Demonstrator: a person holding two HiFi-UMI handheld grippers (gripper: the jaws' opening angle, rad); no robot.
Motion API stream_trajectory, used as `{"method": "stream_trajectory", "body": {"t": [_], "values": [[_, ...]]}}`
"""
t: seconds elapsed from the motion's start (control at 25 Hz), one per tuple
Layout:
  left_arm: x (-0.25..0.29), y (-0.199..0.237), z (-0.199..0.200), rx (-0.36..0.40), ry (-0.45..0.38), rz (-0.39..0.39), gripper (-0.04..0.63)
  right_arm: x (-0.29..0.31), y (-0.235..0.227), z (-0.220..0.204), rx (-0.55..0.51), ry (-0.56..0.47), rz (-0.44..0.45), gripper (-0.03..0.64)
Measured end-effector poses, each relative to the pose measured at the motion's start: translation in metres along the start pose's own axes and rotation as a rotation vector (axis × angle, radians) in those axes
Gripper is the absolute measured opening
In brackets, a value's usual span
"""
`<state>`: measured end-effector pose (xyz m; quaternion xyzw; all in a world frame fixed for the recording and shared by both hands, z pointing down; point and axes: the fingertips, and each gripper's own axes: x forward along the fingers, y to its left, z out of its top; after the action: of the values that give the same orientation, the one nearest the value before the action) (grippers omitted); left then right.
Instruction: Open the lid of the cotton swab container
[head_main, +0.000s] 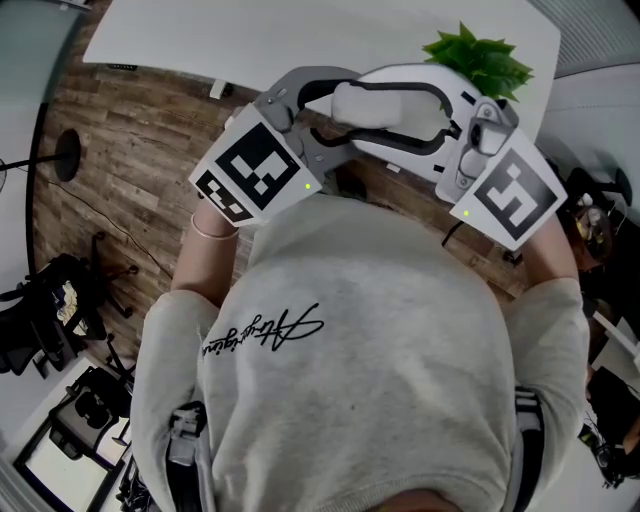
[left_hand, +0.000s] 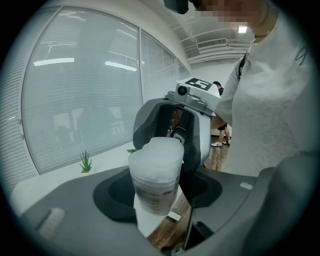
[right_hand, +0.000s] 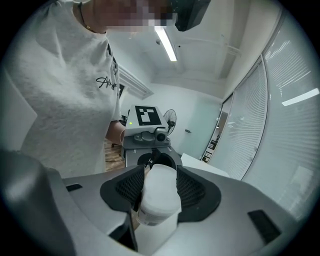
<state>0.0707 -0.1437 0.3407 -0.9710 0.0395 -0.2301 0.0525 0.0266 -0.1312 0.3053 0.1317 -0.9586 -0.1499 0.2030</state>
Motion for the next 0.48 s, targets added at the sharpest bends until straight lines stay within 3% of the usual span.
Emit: {"method": "stream_trajectory", "body": {"t": [0.36, 0.48], "values": [[-0.0041, -0.0053, -0.0007, -0.008, -0.010, 0.008, 0.247, 0.0055, 0.0006, 0.0151, 0.011, -0.008, 0.043, 0.213], [-0.0075, -0.0071, 0.0008, -0.012, -0.033, 0.004, 0.247, 0.0054, 0.0030, 0.0147, 0.059, -0.031, 0.048, 0.214]]}}
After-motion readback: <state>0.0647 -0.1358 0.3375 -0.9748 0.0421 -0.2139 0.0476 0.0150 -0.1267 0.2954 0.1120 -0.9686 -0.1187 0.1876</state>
